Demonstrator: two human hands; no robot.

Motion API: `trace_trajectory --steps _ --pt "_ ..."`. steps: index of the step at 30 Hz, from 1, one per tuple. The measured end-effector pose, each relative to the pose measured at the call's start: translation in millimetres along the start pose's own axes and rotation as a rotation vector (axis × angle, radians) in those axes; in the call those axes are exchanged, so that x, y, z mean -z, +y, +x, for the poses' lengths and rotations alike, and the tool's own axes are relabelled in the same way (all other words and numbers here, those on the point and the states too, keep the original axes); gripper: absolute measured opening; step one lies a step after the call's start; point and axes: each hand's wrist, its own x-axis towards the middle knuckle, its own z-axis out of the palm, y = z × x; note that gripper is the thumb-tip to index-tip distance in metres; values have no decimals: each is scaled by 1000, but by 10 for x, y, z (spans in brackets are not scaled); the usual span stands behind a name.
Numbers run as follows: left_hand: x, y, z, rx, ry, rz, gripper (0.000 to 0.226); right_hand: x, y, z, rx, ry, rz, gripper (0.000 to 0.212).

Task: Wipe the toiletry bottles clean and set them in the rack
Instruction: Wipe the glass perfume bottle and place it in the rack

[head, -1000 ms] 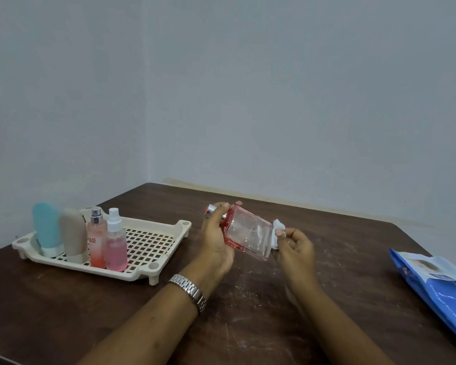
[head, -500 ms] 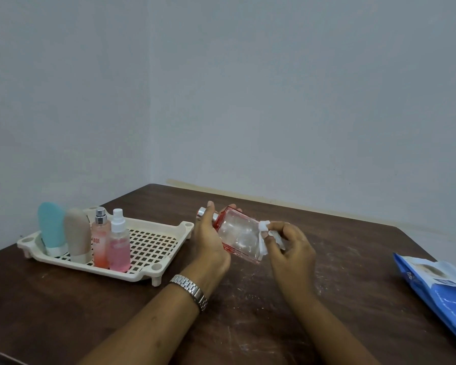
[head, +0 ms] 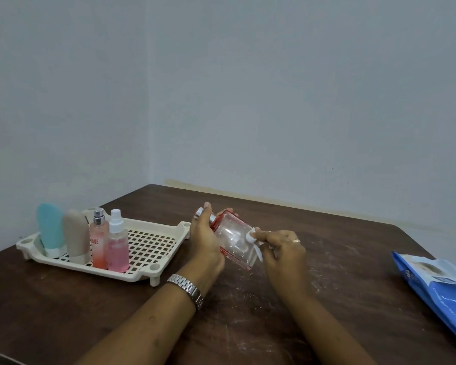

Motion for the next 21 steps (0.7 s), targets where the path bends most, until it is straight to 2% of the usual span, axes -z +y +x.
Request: trace_trajectory --steps 5,8,10,14,19,21 --pt "8 -65 19 6 -5 85 61 49 118 68 -77 15 56 22" --pt "-31 -130 -19 -3 -35 140 49 83 166 88 -132 31 91 22" --pt "-37 -108 -28 2 -55 161 47 69 163 78 -105 0 77 27" --pt "10 -40 38 25 -66 180 59 38 134 49 -6 -107 13 29" --pt "12 -43 15 98 -129 216 63 90 167 61 -29 -146 52 27" --pt "3 -37 4 106 -174 250 55 106 154 68 -40 -138 43 25"
